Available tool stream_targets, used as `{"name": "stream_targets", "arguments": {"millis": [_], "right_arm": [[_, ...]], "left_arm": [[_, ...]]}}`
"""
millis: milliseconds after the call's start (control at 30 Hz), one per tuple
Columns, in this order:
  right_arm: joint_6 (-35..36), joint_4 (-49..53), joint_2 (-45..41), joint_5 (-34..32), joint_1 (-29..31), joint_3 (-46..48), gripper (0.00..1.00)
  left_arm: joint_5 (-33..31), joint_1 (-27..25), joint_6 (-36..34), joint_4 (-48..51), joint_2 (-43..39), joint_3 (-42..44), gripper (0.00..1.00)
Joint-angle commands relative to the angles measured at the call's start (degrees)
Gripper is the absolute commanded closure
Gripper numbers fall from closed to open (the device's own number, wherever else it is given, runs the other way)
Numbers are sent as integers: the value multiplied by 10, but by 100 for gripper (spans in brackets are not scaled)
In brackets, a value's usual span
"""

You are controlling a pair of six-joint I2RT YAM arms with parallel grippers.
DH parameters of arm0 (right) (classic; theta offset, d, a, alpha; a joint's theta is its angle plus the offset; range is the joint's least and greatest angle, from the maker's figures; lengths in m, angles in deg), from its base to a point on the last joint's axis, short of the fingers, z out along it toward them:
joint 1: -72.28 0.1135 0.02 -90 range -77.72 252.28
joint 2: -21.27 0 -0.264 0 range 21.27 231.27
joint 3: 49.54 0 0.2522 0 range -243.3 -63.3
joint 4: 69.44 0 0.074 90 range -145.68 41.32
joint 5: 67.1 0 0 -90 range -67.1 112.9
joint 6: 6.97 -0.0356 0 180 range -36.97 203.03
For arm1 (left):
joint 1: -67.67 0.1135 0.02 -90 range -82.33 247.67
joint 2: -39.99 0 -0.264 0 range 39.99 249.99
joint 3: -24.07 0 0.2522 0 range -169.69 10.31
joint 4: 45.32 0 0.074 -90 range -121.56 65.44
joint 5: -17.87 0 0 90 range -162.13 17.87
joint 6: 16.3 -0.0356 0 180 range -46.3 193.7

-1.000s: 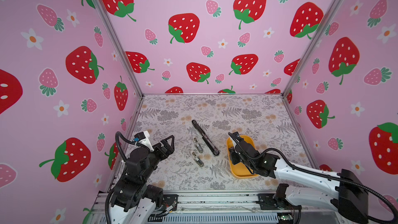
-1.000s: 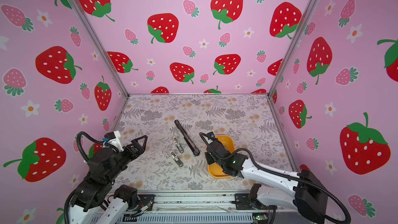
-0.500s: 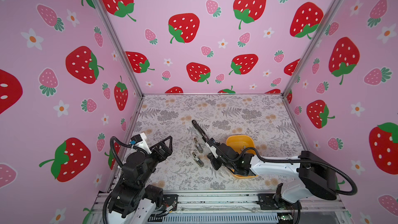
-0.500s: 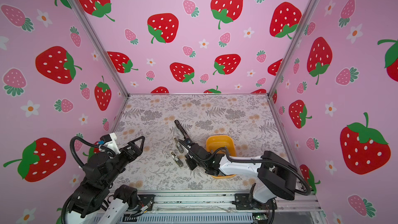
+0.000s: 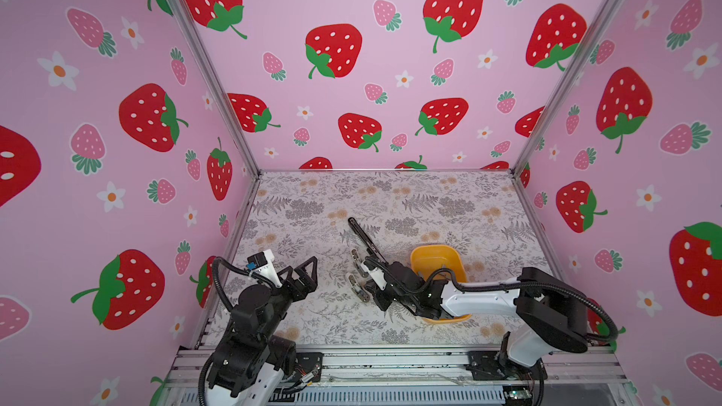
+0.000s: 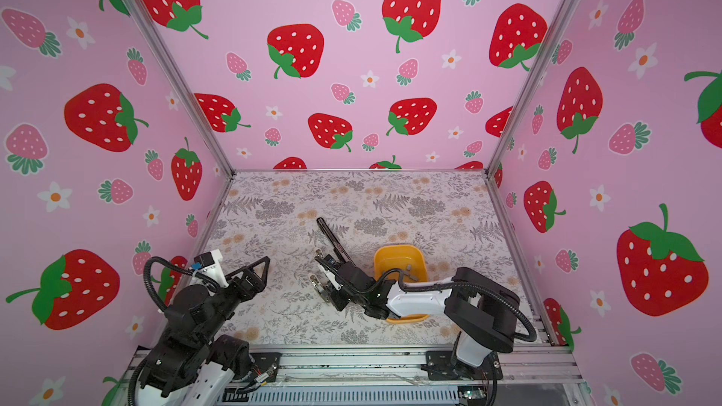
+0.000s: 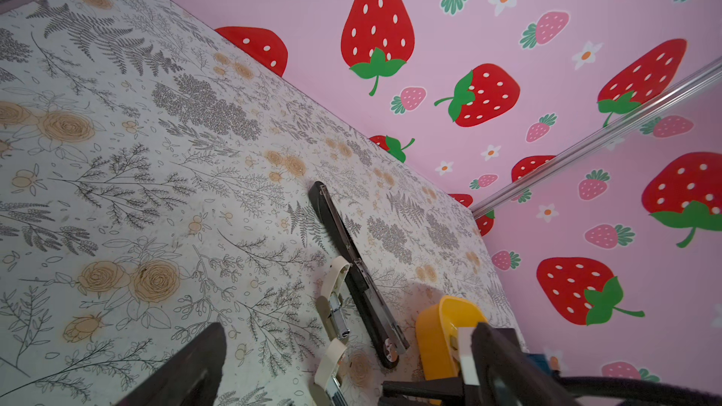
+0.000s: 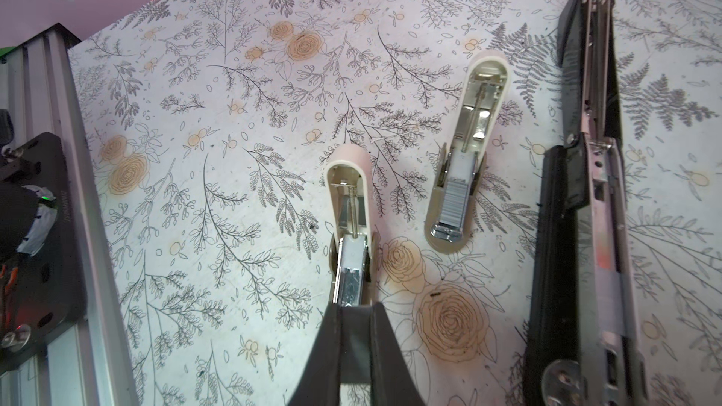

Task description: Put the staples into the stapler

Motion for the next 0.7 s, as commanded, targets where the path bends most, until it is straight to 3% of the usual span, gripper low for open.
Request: {"name": "stream_targets", "arguments": {"millis": [0, 100, 233, 300, 400, 533, 667], "right_arm": [[11, -22, 18, 4, 12, -16, 91], [11, -19, 32, 1, 15, -25, 91], [6, -15, 46, -2, 15, -32, 92], [3, -14, 51, -4, 15, -36, 93], [0, -9, 63, -5, 16, -47, 93], [-5, -2, 85, -5, 17, -63, 93], [-6, 3, 96, -9, 17, -71, 93]], "left_arm": [[11, -3, -38, -47, -39, 89, 1], [51, -2, -57, -97, -64, 148, 1], [66, -2, -83, -77, -60, 134, 1], [43, -2, -92, -55, -49, 120, 1], [32, -2, -102, -41, -17, 106, 0], [69, -2, -111, -75, 59, 102, 8], [100, -2, -116, -97, 118, 96, 9]]}}
